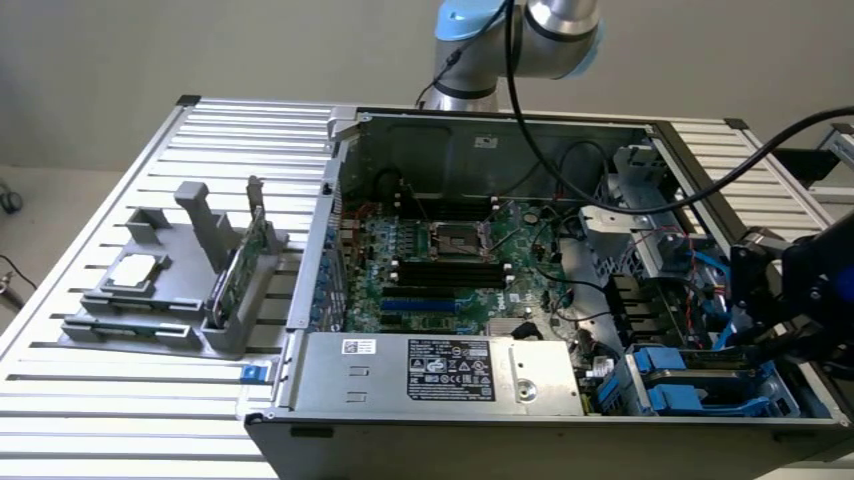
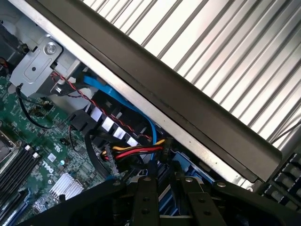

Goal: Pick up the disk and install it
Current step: 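Insert the first disk wire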

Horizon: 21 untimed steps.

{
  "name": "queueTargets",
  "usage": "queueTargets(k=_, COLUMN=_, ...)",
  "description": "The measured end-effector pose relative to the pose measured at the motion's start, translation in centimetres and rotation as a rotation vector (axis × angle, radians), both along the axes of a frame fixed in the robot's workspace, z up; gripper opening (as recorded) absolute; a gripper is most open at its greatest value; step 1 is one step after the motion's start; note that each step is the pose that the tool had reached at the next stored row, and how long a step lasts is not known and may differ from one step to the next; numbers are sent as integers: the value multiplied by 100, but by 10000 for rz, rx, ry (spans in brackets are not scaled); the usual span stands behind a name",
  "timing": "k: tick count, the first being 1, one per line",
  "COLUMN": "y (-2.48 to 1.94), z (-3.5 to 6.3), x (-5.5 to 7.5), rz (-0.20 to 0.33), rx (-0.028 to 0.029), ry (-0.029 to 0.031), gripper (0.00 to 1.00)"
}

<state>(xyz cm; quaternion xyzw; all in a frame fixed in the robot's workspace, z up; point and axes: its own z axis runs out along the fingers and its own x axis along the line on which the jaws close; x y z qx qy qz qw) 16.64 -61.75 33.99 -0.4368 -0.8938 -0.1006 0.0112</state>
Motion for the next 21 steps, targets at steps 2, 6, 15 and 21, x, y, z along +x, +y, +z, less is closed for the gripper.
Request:
queueTargets(k=2, y=0, z=-7, x=7, rz=-12, rx=12, ry=51, gripper=25)
queueTargets(k=6, y=-1, z=-20, x=37, rz=-34, rx=34, ry=83, gripper=25)
queueTargets(k=15, y=0, z=-26, x=45, rz=-172, rx=42, ry=345, gripper=25)
queueTargets(k=21, y=14, z=-31, x=57, rz=-292, rx=43, ry=400, gripper=25)
